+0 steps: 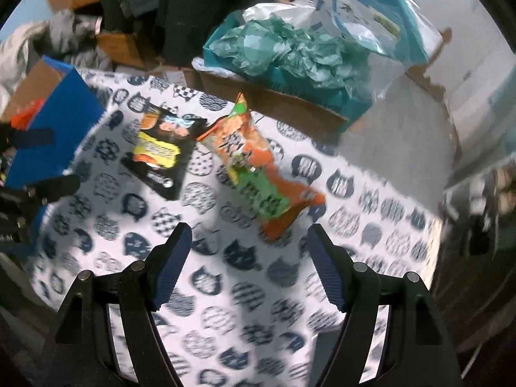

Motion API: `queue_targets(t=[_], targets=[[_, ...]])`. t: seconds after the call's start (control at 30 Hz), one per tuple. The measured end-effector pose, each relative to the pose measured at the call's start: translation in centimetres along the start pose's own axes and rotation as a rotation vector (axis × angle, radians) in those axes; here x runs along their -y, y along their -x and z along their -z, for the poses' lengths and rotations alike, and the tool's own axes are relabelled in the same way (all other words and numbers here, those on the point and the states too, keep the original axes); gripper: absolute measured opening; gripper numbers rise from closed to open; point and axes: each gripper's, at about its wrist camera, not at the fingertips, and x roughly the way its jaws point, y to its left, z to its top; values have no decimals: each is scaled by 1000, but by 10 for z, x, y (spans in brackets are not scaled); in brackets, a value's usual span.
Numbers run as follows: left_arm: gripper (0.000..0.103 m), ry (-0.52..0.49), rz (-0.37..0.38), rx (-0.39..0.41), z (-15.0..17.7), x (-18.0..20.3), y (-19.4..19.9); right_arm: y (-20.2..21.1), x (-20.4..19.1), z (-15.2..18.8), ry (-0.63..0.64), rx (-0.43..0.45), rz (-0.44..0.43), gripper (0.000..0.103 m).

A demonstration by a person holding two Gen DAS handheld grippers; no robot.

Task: Organize snacks
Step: 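Move the left gripper to the small black pack while the right moves to the orange-green cracker bag, then grasp the small black pack with the left gripper while the right grasps the orange-green cracker bag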

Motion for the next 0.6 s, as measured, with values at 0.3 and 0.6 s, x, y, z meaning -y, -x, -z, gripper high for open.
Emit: queue_targets(t=[0.3,0.6], targets=[[81,67,17,-33,-31,0,-44,-44,2,-17,130,-5,-16,73],[82,68,25,-80,-46,15,-75,-72,-1,-25,182,6,12,73]])
